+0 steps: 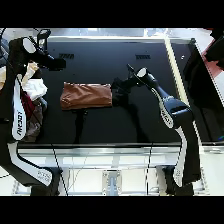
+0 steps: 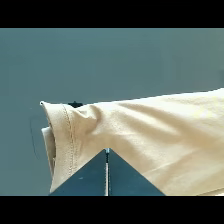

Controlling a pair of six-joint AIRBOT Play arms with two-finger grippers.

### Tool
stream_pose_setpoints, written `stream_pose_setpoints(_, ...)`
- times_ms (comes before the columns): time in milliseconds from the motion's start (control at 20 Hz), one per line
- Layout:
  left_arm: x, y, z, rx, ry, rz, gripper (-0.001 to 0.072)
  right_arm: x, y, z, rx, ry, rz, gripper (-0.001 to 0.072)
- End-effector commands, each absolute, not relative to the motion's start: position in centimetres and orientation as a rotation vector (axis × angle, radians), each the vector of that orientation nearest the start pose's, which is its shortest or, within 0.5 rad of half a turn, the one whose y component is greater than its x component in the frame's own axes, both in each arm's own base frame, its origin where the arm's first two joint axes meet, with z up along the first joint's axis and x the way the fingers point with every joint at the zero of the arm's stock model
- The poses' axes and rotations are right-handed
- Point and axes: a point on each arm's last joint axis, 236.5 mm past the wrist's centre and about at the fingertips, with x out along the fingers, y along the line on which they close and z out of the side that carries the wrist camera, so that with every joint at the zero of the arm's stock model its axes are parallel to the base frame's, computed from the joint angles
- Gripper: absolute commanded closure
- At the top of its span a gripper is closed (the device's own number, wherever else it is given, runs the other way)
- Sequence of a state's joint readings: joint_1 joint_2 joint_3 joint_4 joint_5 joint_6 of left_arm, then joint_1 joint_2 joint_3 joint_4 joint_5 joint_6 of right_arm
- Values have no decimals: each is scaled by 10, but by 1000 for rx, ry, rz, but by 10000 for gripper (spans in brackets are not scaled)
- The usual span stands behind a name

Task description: Fold the shirts.

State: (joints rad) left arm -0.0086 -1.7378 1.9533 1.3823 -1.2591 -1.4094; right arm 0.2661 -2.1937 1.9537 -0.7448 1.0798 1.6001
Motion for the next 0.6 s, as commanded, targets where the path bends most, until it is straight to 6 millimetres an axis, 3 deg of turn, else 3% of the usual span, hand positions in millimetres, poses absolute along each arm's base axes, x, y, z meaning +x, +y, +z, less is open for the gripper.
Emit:
stream_pose_setpoints(0,543,-47,92,14,1024,-230,689,520,309,-101,712,1388,577,177)
stream_pose_setpoints(200,543,-50,92,10,1022,-237,689,510,333,-95,725,1394,623,179)
stream_pose_setpoints(400,543,-53,92,13,1023,-243,689,484,368,-98,698,1437,694,212)
stream_pose_setpoints(450,543,-54,92,14,1023,-243,689,478,373,-99,689,1449,705,277)
stream_pose_setpoints(500,543,-54,92,14,1023,-243,689,476,378,-97,688,1449,717,404)
stream_pose_setpoints(550,543,-53,92,14,1024,-243,690,479,381,-89,691,1431,734,700)
